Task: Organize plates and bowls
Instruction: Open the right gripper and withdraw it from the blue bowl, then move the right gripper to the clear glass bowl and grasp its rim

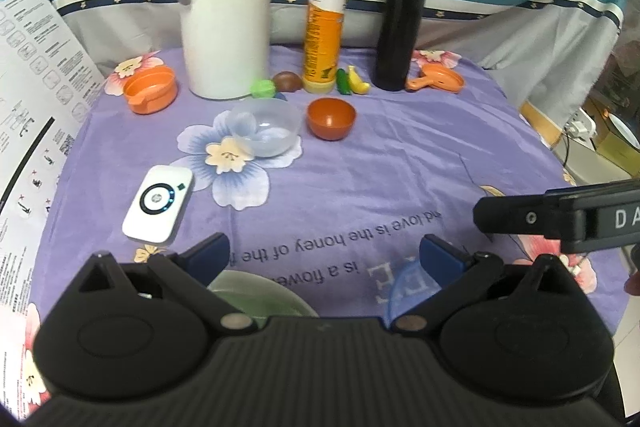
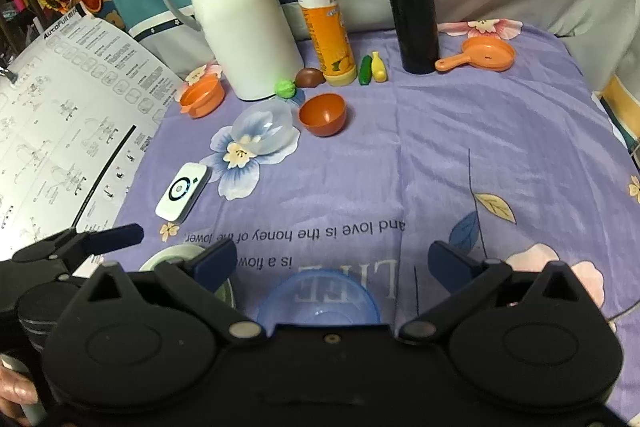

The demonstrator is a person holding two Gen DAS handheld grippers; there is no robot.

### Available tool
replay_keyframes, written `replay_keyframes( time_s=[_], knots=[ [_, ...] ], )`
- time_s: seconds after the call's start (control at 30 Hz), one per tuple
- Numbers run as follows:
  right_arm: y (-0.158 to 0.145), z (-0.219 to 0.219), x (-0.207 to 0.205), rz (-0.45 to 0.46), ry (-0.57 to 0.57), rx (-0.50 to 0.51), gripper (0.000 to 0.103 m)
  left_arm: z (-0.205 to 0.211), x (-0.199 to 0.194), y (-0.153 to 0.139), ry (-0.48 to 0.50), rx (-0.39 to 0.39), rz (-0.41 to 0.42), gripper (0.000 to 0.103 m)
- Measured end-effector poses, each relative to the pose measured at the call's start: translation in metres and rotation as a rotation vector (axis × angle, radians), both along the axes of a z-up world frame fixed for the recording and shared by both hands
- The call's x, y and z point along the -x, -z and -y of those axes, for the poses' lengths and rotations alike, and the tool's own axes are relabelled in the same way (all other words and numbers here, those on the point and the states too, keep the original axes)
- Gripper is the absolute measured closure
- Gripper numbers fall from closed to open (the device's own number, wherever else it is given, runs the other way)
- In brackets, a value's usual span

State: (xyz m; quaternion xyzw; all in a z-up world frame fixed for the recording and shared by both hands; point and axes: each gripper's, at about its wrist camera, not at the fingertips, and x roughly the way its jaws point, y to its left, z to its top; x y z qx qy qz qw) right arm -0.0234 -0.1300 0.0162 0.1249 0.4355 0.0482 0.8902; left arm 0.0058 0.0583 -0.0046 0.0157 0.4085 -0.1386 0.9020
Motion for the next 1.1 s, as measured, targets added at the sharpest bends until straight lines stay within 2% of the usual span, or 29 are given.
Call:
replay_keyframes(
  time_s=[0.4,0.67,0.93,1.03,1.1],
  knots=[
    [0.01,-0.007,-0.045,-0.03,-0.004,-0.032,0.0,-0.023,-0.04,0.009,-0.071,-0.011,0.001,0.0],
    [0.025,-0.005,-0.095,-0.063,0.019,-0.07,0.0,-0.029,-0.09,0.017,-0.116,-0.024,0.01,0.0],
    [0.041,-0.005,-0.147,-0.094,0.044,-0.171,0.0,-0.044,-0.146,0.031,-0.2,-0.022,0.002,0.0],
    [0.044,-0.011,-0.168,-0.078,0.04,-0.19,0.0,-0.046,-0.163,0.037,-0.21,-0.028,-0.001,0.0],
    [0.042,-0.014,-0.184,-0.058,0.029,-0.188,0.005,-0.044,-0.174,0.041,-0.21,-0.04,-0.001,0.0]
  ],
)
